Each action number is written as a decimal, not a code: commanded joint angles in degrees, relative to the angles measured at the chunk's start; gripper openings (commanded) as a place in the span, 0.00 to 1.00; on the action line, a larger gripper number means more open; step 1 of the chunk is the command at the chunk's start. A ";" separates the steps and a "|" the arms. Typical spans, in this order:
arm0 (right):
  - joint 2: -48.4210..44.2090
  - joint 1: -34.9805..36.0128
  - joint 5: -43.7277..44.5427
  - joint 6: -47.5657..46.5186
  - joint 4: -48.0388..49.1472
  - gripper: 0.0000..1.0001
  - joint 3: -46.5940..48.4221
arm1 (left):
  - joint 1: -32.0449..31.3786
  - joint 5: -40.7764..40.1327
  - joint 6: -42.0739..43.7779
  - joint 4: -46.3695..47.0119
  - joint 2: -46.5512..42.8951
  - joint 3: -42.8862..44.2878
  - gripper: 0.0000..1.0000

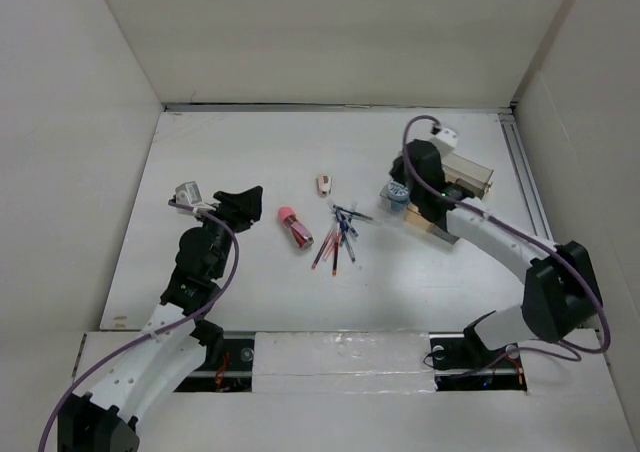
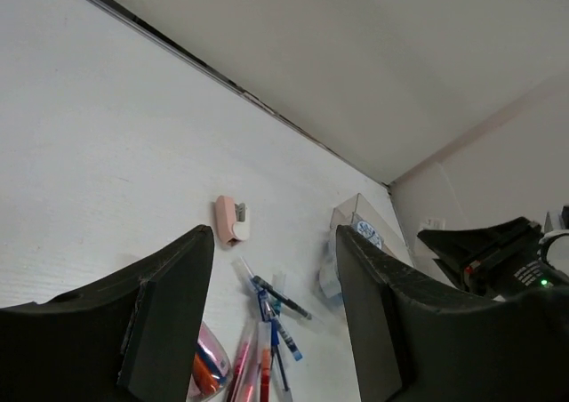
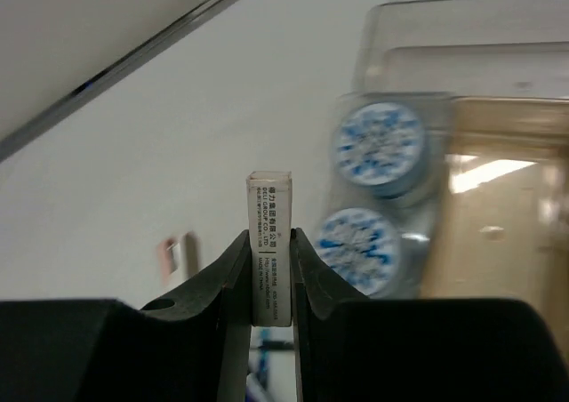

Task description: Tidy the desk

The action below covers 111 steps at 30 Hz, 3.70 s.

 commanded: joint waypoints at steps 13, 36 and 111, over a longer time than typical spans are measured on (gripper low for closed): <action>-2.19 -24.47 -9.10 6.00 -0.85 0.00 -9.75 | -0.16 2.96 -0.44 3.77 0.17 0.36 0.53; -2.53 -19.14 -15.88 1.26 -0.50 0.33 -4.49 | -0.16 1.99 -0.09 3.07 0.17 0.53 0.53; -10.00 -20.70 -21.94 5.21 -1.90 0.52 -16.61 | -0.16 3.40 -0.35 3.78 0.52 0.36 0.53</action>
